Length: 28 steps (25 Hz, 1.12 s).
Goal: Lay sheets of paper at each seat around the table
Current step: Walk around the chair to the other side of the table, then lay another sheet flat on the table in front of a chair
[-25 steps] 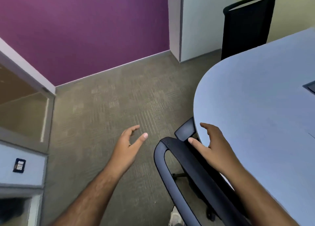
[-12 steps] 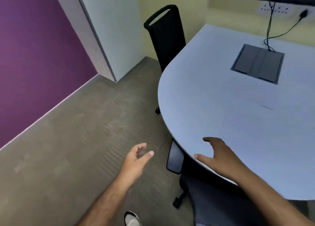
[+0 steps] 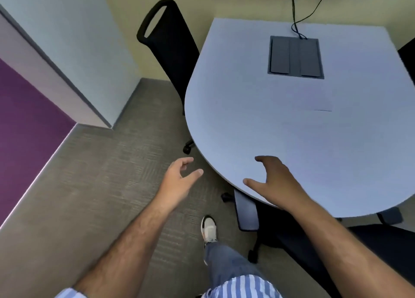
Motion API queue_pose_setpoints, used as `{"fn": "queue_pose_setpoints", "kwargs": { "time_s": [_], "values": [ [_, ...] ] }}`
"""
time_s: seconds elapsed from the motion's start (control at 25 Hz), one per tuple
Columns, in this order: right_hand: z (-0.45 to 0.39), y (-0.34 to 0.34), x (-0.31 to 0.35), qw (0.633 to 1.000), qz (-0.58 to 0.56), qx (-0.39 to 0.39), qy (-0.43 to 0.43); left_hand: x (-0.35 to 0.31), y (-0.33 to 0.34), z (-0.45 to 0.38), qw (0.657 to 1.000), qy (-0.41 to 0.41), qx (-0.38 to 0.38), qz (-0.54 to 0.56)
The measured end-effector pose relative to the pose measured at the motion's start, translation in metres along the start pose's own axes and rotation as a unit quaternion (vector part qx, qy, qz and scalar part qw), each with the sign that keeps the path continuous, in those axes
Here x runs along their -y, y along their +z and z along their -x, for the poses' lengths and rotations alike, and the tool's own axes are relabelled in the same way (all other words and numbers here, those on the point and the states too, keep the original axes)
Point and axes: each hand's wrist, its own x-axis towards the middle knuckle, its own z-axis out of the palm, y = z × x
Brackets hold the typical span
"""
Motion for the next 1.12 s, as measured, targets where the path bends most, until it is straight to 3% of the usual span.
{"fn": "queue_pose_setpoints", "kwargs": {
  "time_s": [0.12, 0.28, 0.44, 0.88, 1.12],
  "values": [
    [-0.047, 0.004, 0.005, 0.998, -0.033, -0.02, 0.042, -0.022, -0.008, -0.056, 0.999, 0.026, 0.032, -0.023],
    [-0.129, -0.014, 0.007, 0.992, -0.074, -0.05, 0.091, -0.065, -0.022, -0.136, 0.997, 0.056, 0.006, -0.046],
    [-0.199, -0.036, 0.007, 0.982, -0.115, -0.072, 0.129, -0.122, -0.017, -0.214, 0.994, 0.075, 0.035, -0.069],
    [-0.244, -0.046, -0.033, 0.927, -0.225, -0.161, 0.252, -0.178, 0.114, -0.335, 0.959, 0.062, 0.23, -0.156],
    [-0.283, -0.056, -0.038, 0.901, -0.246, -0.211, 0.289, -0.183, 0.175, -0.398, 0.929, 0.107, 0.282, -0.215]
  ]
}}
